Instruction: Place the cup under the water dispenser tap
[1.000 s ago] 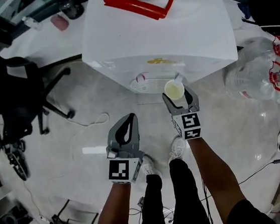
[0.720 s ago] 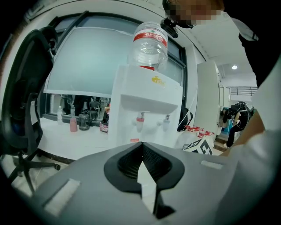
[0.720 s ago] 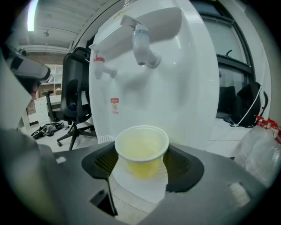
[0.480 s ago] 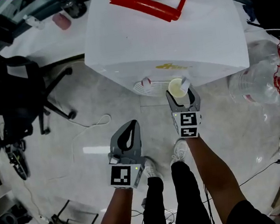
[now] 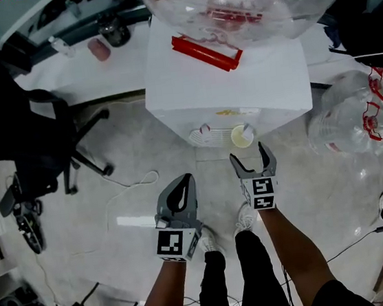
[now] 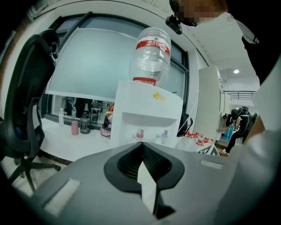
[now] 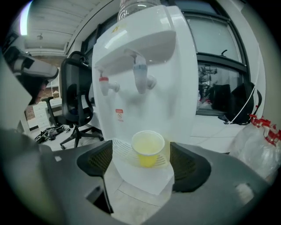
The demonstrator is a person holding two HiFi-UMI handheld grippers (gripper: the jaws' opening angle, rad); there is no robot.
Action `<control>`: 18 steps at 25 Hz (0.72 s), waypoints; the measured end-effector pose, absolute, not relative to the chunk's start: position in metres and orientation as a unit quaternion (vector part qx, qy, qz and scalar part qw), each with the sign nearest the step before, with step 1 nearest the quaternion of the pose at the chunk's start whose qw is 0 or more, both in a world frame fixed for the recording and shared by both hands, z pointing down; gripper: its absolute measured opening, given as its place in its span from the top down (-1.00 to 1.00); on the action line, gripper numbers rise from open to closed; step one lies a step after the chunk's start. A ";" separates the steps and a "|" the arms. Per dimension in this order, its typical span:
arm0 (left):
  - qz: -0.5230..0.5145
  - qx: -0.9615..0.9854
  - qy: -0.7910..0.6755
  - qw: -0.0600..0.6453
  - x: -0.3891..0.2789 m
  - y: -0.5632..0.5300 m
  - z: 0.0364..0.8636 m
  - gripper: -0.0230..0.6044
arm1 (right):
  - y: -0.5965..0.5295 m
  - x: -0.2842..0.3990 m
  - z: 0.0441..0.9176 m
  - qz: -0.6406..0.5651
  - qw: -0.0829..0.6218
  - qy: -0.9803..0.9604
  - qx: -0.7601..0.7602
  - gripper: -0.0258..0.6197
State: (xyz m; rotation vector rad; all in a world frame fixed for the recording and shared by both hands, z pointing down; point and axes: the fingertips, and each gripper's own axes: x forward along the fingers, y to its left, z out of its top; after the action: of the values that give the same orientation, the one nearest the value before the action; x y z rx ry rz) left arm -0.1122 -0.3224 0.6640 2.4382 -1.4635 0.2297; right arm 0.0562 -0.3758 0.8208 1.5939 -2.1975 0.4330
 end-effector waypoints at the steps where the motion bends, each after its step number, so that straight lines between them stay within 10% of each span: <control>1: 0.078 0.848 -0.505 0.140 -0.111 -0.320 0.657 0.87 | -0.370 0.054 0.810 0.154 0.194 -0.787 0.565 -0.35; 18: 0.026 0.840 -0.530 0.113 -0.163 -0.275 0.508 0.87 | -0.278 0.009 0.554 0.075 0.132 -0.838 0.524 0.91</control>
State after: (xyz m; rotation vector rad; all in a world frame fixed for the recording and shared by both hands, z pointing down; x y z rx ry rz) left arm -0.1632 -0.2745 0.5075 2.4635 -1.5553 0.0764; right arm 0.0090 -0.2783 0.5544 1.5213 -2.4323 0.2182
